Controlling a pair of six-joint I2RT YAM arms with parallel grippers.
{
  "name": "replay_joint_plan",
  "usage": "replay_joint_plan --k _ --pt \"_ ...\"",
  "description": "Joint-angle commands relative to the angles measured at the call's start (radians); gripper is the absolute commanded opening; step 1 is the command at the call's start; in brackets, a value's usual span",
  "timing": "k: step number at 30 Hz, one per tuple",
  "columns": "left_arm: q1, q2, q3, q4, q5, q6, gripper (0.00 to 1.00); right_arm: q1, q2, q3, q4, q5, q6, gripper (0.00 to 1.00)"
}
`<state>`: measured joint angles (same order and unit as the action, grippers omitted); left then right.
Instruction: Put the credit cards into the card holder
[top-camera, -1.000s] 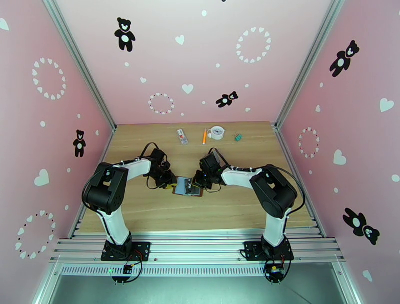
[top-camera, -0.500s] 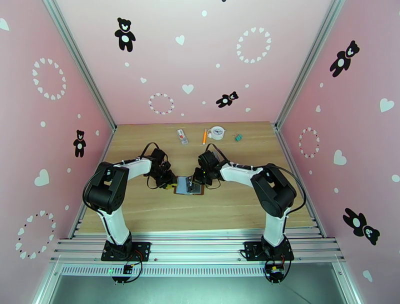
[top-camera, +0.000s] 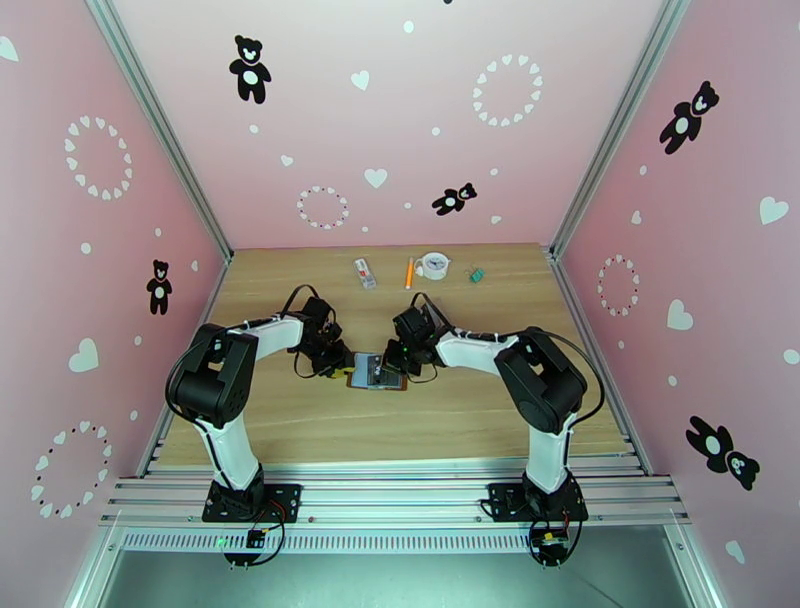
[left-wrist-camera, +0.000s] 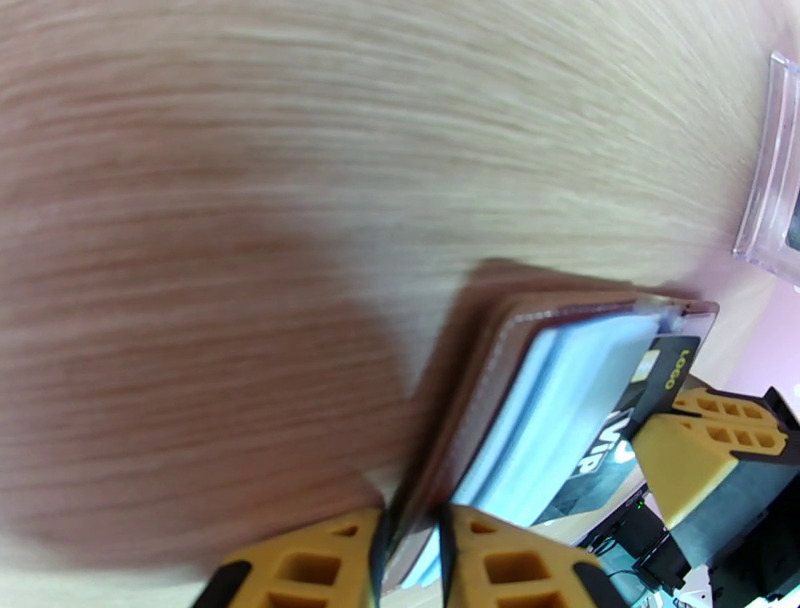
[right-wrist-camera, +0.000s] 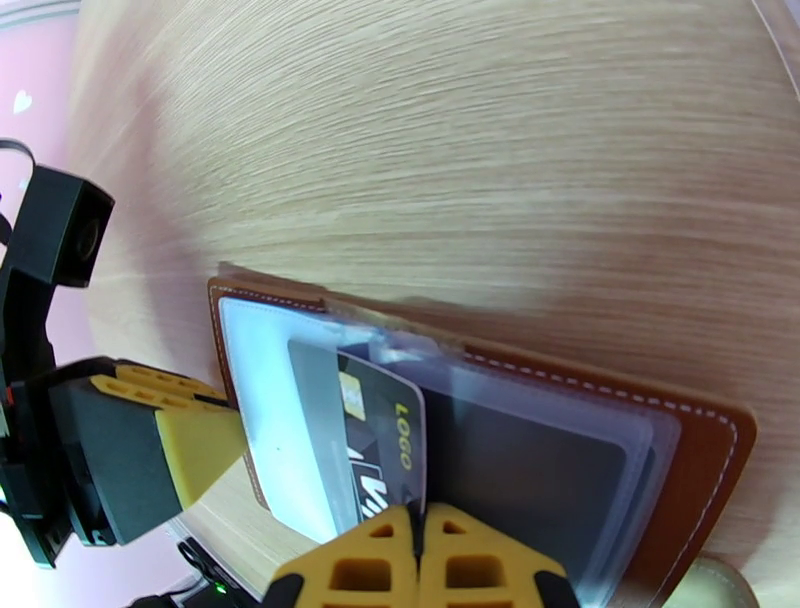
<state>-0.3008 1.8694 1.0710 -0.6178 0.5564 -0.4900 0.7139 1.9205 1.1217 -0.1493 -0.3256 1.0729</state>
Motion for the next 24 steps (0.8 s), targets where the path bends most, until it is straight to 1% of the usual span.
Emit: replay_joint_plan --k 1,3,7,9,12,19,24 --pt "-0.047 0.075 -0.035 -0.027 -0.03 0.006 0.23 0.026 0.019 -0.041 -0.077 0.052 0.045 0.0" --pt "-0.049 0.073 -0.036 -0.027 -0.03 0.007 0.23 0.031 0.015 -0.026 -0.098 0.047 0.042 0.0" --pt "-0.049 0.076 -0.036 -0.025 -0.03 0.005 0.23 0.038 0.014 0.043 -0.21 0.069 -0.005 0.23" --pt "-0.05 0.073 -0.036 -0.024 -0.03 0.005 0.22 0.038 0.008 0.066 -0.237 0.074 -0.019 0.29" --pt "-0.051 0.071 -0.037 -0.02 -0.026 0.001 0.23 0.039 0.021 0.104 -0.275 0.062 -0.022 0.35" --pt "-0.053 0.064 -0.041 -0.013 -0.02 -0.004 0.23 0.069 0.09 0.209 -0.331 0.035 -0.021 0.39" --pt "-0.056 0.062 -0.051 -0.002 -0.011 -0.005 0.23 0.101 0.174 0.334 -0.375 0.003 0.004 0.41"
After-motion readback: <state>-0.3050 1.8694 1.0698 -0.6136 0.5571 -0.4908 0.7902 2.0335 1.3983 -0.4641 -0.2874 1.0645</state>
